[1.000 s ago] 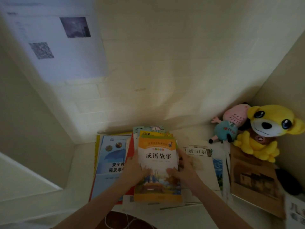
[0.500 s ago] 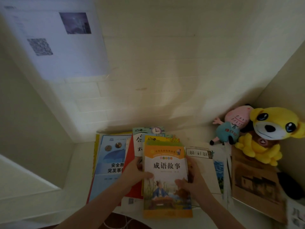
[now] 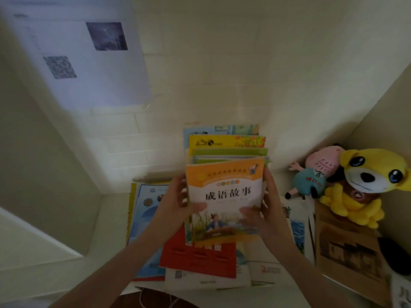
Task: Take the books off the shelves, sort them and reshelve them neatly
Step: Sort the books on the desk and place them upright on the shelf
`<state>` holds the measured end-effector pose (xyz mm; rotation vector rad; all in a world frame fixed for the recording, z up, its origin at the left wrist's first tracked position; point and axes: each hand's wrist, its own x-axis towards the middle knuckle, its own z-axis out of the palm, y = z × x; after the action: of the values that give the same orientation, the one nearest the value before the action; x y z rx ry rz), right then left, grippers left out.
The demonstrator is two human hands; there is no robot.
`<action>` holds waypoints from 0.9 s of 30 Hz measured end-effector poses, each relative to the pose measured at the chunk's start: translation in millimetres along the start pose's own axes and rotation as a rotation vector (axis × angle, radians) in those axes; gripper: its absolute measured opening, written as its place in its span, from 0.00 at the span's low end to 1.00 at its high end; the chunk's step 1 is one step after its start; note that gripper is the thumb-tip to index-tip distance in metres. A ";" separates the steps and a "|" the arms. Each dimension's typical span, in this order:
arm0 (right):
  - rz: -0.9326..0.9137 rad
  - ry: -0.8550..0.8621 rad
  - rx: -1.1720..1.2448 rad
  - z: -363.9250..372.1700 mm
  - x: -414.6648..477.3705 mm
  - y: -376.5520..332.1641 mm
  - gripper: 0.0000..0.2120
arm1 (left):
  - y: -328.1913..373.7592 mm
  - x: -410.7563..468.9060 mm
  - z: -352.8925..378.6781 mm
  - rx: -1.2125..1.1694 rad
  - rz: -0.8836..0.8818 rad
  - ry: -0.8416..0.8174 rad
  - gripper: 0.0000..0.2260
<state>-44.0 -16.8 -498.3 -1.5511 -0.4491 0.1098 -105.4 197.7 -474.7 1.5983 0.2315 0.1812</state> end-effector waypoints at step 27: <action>0.443 -0.121 -0.027 21.4 -4.2 27.7 0.39 | -20.6 -17.8 -29.2 0.161 0.122 -0.157 0.19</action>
<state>-49.4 2.8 -527.2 -1.6554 -0.1944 0.5428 -130.9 221.9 -493.6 1.7789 0.0277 0.1329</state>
